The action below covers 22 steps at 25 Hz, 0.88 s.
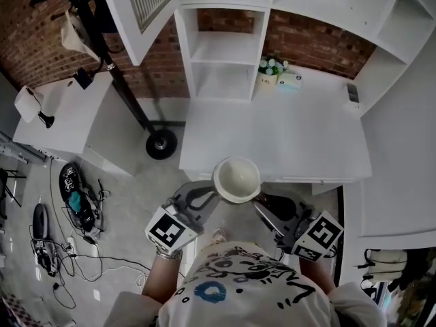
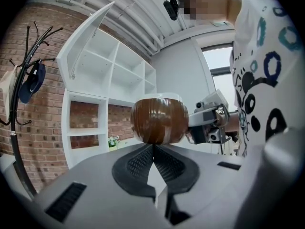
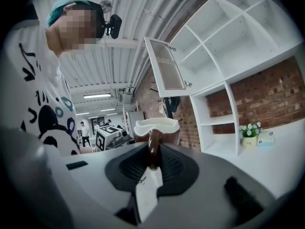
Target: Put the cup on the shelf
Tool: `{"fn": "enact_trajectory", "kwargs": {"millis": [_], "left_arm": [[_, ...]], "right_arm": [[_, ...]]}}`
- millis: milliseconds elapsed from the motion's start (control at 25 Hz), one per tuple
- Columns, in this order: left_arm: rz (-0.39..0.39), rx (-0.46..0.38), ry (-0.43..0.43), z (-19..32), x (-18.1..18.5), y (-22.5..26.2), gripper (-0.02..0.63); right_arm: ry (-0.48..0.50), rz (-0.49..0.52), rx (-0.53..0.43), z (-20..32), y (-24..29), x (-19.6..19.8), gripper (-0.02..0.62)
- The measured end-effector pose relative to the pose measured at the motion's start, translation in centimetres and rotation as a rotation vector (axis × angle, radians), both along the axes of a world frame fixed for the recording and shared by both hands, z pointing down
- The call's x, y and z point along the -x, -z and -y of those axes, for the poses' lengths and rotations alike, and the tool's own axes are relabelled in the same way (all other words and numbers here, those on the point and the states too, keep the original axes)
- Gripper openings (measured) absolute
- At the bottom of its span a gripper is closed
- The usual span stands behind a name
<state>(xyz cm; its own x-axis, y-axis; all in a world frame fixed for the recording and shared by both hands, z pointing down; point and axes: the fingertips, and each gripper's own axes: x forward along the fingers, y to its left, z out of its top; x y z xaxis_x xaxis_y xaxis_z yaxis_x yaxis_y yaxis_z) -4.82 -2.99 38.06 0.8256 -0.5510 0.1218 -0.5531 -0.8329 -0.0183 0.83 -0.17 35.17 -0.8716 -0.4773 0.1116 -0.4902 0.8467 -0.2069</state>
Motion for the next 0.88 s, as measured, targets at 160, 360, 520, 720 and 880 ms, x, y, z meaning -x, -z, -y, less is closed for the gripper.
{"fn": "enact_trajectory", "kwargs": {"millis": [160,360,520,720,880], "left_arm": [[-0.004,0.011,-0.016,1.8,1.2,-0.5,0.015],[-0.007,0.024,-0.026,3.9,1.4,-1.0,0.015],[-0.006,0.044,-0.018,5.7,1.5,-1.5,0.015],[-0.01,0.045,-0.003,8.6,1.2,-2.3,0.015],[-0.003,0.057,0.026,11.1,0.9,-2.7,0.015]], "right_arm": [[-0.022,-0.002,0.012,1.7,-0.4,1.3,0.06],[-0.038,0.003,0.036,3.7,-0.8,1.6,0.06],[-0.035,-0.002,0.041,5.6,-1.4,1.6,0.06],[-0.017,-0.008,0.054,8.7,-2.1,1.3,0.06],[0.01,-0.023,0.042,11.6,-2.2,1.1,0.06]]}}
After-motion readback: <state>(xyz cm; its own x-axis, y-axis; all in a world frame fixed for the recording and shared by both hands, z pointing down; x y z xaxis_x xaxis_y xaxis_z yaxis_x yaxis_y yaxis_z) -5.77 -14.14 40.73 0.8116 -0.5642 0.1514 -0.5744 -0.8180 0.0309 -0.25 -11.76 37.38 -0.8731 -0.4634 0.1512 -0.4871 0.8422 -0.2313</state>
